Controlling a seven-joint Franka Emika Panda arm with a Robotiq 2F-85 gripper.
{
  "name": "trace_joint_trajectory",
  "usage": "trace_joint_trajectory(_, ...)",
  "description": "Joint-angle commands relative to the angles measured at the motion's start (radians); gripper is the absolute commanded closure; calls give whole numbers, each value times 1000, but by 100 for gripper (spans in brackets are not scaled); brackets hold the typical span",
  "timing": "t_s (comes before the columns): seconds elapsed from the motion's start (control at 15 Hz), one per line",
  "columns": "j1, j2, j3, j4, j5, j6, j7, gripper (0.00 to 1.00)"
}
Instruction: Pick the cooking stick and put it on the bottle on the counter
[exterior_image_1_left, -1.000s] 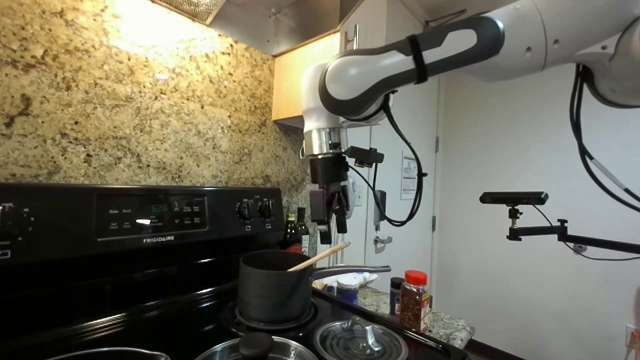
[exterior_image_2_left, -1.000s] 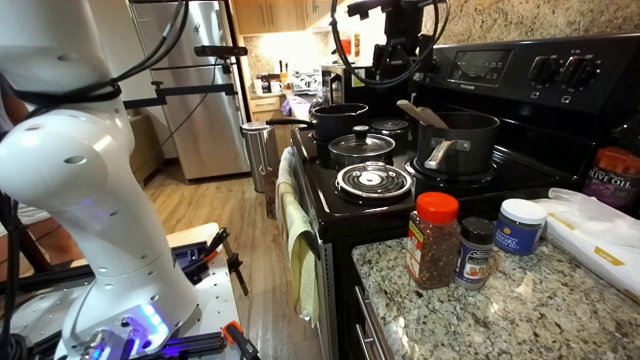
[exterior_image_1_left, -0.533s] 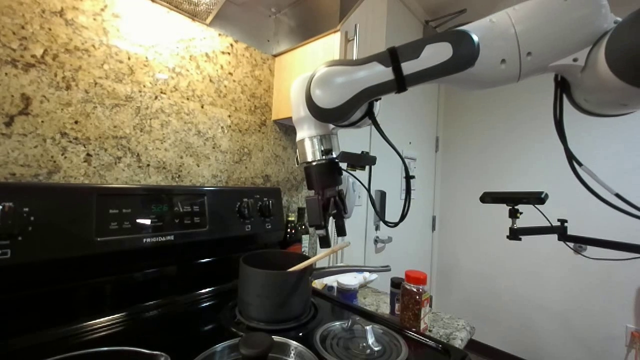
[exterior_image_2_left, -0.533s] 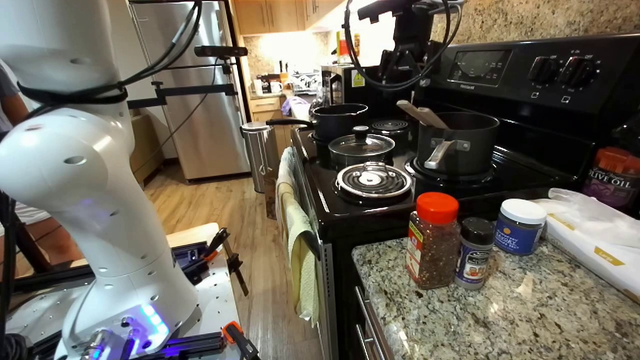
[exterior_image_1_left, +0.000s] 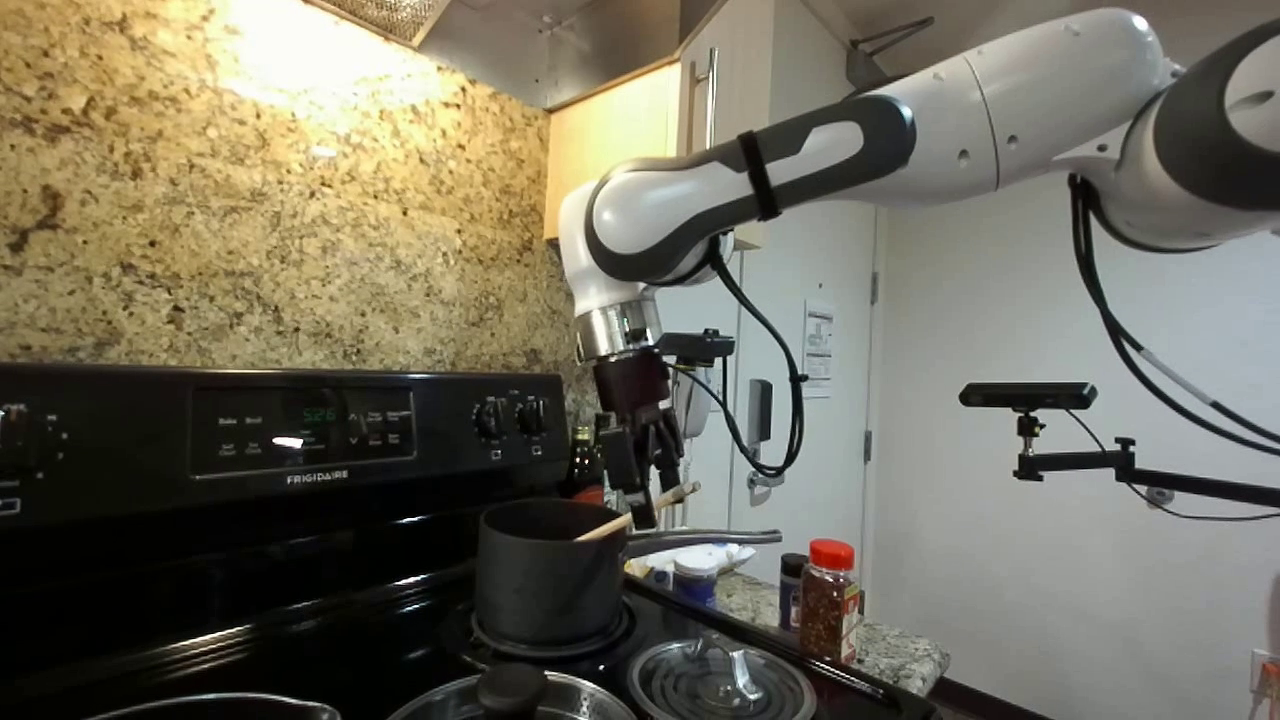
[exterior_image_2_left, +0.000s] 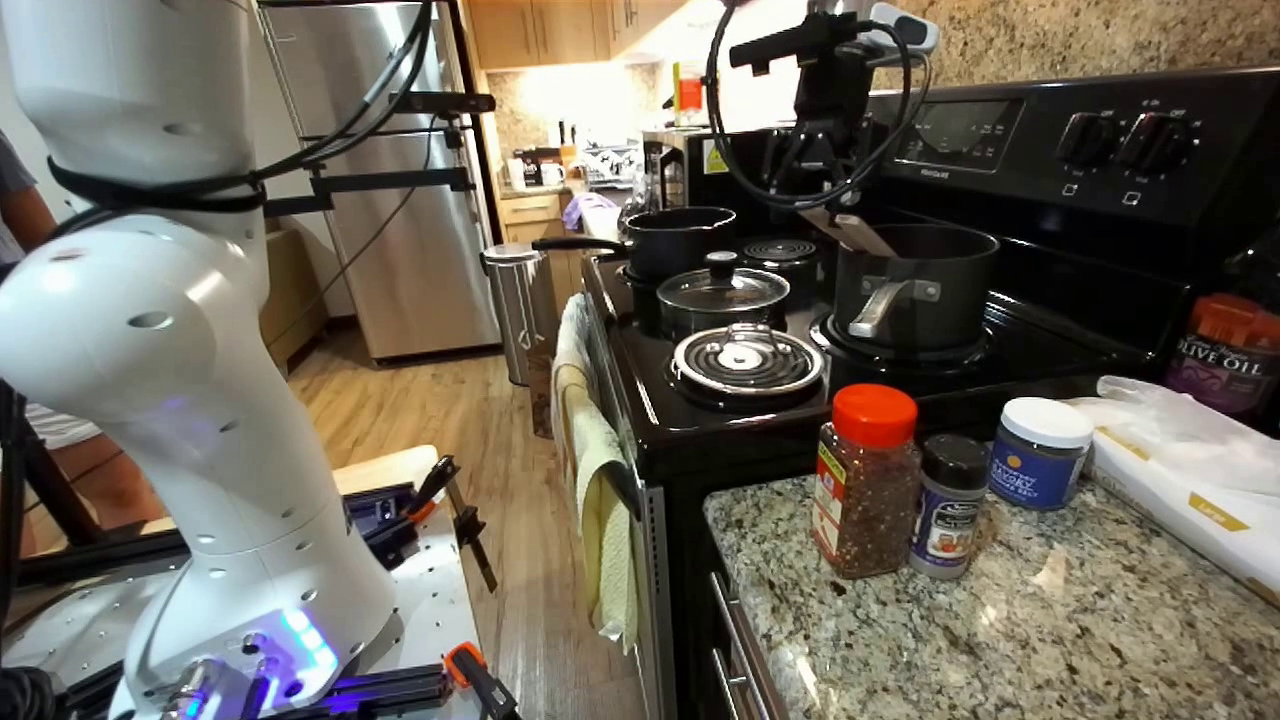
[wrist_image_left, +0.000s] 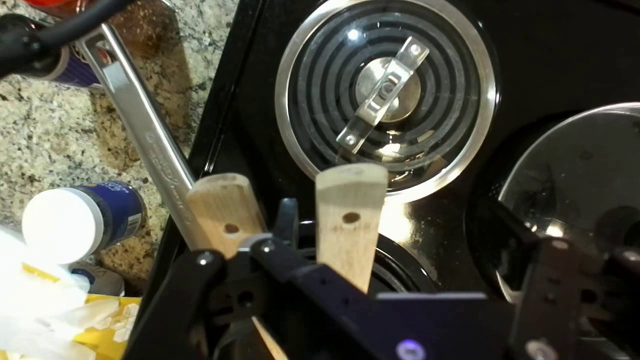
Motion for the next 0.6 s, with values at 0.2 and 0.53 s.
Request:
trace_joint_trajectory(0.2, -5, 59, 7, 74, -1, -51, -33, 59)
trace_joint_trajectory(0.53, -4, 67, 5, 95, -9, -76, -32, 92)
